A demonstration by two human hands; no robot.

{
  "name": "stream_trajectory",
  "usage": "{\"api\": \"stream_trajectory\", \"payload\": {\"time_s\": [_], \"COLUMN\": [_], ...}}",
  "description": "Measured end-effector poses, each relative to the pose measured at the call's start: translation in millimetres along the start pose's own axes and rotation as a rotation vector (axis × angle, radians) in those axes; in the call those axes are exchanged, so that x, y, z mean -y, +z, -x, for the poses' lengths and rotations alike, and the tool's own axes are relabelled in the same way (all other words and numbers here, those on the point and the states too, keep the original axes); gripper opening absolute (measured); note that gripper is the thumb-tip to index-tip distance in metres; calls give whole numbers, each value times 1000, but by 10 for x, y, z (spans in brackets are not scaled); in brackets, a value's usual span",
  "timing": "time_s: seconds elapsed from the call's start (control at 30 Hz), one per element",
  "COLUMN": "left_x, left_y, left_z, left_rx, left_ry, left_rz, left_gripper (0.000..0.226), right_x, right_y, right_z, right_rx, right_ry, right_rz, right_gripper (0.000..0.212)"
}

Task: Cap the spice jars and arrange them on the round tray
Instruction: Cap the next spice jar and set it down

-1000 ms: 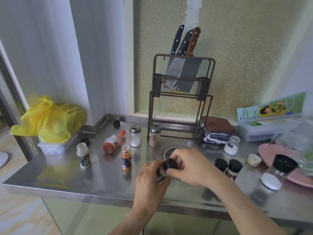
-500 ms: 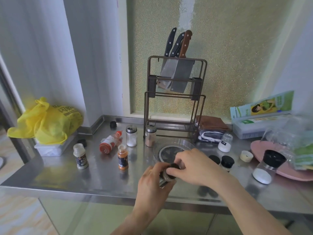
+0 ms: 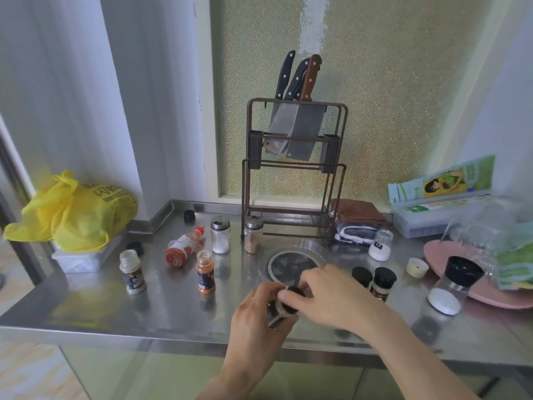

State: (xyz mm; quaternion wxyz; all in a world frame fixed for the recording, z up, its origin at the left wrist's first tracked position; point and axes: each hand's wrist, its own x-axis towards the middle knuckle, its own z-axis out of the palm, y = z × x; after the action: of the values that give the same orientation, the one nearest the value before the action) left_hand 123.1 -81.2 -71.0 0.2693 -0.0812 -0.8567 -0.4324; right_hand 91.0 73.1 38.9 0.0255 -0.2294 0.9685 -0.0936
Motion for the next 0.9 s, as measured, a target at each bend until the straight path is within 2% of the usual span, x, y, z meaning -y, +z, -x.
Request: {"api": "stream_trajectory", "payload": {"time_s": [0.07, 0.13, 0.17, 0.27, 0.3, 0.4, 0.57, 0.7, 0.83, 0.9], "left_x": [-4, -13, -18, -25, -29, -41, -70, 0, 91, 165], "left_y": [2, 4, 5, 7, 7, 19, 106, 237, 297, 280], "left_z": [4, 11, 15, 18, 13, 22, 72, -58, -121, -76], "left_rx": [1, 7, 12, 22, 22, 22, -5, -22, 66, 75], "left_ry": [-4, -11, -20, -37, -37, -45, -112, -211, -243, -253], "left_rz": [0, -16, -16, -5, -1, 24, 65, 72, 50, 28], "left_gripper": [44, 46, 47, 50, 49, 44, 37, 48, 64, 64], "right_x": [29, 23, 26, 20, 18, 7, 38, 67, 49, 9], "right_y": [-23, -15, -18, 13, 18, 51, 192, 351, 443, 475], "right_z": [28, 21, 21, 43, 52, 55, 42, -68, -173, -192], "right_rx": [39, 38, 8, 13, 21, -45, -139, -258, -260, -262], "right_ry": [-49, -50, -22, -15, -36, -22, 21, 24, 55, 84], "right_rz": [-45, -36, -4, -50, -86, -86, -83, -37, 48, 73], "right_gripper": [58, 44, 45, 61, 60, 35, 36, 36, 42, 43]}}
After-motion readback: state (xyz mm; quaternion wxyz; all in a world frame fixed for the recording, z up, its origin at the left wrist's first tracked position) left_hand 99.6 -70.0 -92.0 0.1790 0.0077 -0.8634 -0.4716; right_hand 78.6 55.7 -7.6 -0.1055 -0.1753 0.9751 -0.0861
